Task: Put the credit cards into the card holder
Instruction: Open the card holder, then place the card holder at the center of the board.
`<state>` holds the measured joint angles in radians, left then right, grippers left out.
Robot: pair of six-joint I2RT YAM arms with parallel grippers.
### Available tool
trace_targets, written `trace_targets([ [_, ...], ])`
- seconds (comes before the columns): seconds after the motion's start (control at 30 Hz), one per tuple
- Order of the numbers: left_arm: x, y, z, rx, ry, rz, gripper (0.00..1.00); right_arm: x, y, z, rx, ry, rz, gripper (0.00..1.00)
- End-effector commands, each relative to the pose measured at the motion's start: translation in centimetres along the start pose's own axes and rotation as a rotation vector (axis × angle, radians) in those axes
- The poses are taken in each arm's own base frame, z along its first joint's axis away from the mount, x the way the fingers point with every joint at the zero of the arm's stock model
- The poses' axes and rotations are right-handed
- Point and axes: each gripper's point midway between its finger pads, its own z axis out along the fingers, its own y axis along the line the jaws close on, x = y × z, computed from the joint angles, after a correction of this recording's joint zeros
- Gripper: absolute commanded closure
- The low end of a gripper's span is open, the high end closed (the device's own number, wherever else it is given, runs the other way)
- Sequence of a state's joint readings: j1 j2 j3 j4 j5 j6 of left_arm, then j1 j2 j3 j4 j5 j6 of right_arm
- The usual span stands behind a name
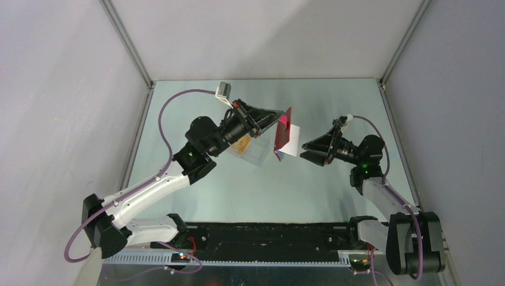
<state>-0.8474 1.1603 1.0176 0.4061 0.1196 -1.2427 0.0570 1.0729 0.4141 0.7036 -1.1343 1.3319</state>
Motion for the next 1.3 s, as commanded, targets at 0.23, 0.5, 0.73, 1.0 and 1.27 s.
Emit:
trace_targets([
  [0.23, -1.0, -3.9, -0.1, 0.117, -0.013, -0.007, 1.0, 2.0, 4.2, 2.6, -0.181, 0.094, -0.084, 0.13],
  [0.5, -0.7, -4.0, 0.0, 0.129, -0.002, -0.021, 1.0, 1.3, 5.7, 2.2, -0.239, 0.066, -0.101, 0.15],
  [0.73, -0.3, -3.7, 0.4, 0.144, 0.011, -0.044, 1.0, 1.9, 7.9, 3.5, -0.329, 0.106, -0.111, 0.16],
  [1.0, -0.1, -3.7, 0.4, 0.163, 0.019, -0.069, 1.0, 1.7, 8.3, 3.8, -0.34, 0.095, -0.103, 0.13],
  [1.27, 0.6, -3.0, 0.4, 0.157, 0.044, -0.08, 1.0, 1.5, 9.7, 4.0, -0.37, 0.096, -0.119, 0.23],
])
